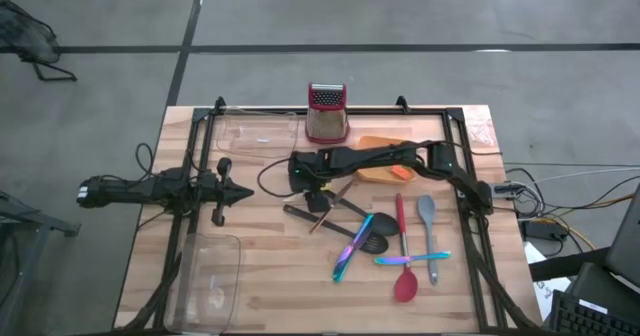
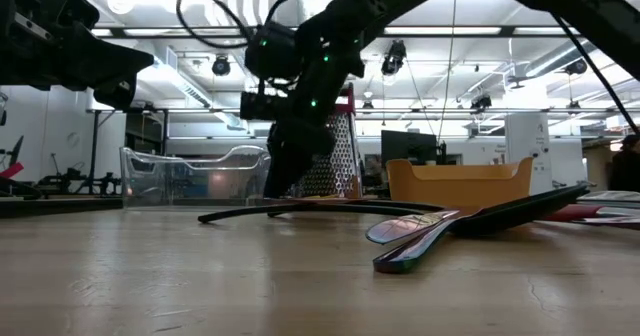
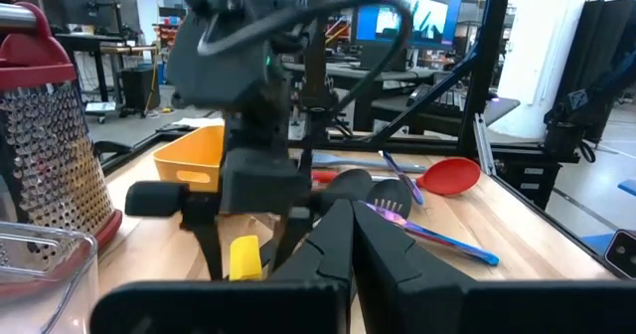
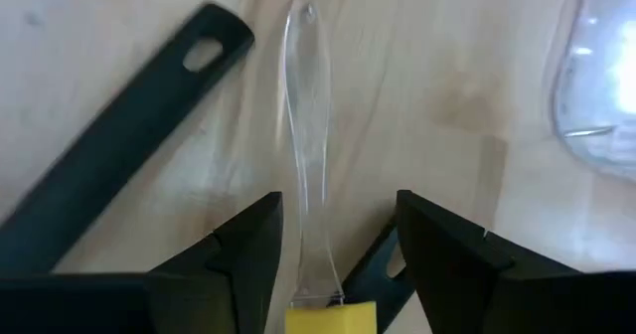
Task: Pick & Place Kitchen Items
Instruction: Put the yellow spatula into the yellow bin
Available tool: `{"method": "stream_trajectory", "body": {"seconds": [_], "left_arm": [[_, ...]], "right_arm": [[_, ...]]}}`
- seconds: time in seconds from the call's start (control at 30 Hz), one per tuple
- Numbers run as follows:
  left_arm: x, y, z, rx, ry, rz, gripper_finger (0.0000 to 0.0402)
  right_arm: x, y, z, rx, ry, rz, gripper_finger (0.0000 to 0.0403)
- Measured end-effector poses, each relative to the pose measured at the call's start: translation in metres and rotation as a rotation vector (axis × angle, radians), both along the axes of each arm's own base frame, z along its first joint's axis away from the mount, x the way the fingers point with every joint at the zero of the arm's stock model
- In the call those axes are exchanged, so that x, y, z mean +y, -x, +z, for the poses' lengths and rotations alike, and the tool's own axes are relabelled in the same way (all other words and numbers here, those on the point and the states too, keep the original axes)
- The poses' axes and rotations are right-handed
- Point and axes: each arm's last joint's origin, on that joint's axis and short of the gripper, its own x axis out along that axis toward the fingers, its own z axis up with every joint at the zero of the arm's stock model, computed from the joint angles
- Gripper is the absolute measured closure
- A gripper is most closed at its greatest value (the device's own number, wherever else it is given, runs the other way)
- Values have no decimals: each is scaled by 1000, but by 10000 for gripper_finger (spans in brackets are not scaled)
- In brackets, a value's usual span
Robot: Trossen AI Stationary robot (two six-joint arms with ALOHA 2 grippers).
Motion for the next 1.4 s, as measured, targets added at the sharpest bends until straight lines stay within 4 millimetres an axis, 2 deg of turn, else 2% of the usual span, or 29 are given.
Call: {"method": "stream_trajectory", "body": {"seconds": [0.13, 0.3, 0.8, 1.07, 1.23, 1.4], "left_arm": [[0, 0, 0, 0, 0, 0, 396], [0, 0, 0, 1, 0, 0, 396], [0, 0, 0, 2, 0, 0, 396], [0, 0, 0, 2, 0, 0, 396], [0, 0, 0, 2, 0, 0, 396], [0, 0, 0, 2, 0, 0, 396]], "right_arm": [[0, -4, -10, 17, 5, 7, 216], [0, -4, -12, 25, 11, 6, 237], [1, -2, -13, 43, 20, 32, 354], [4, -1, -13, 56, 17, 34, 373], [6, 1, -2, 70, 12, 35, 367], [6, 3, 20, 56, 8, 19, 369]]}}
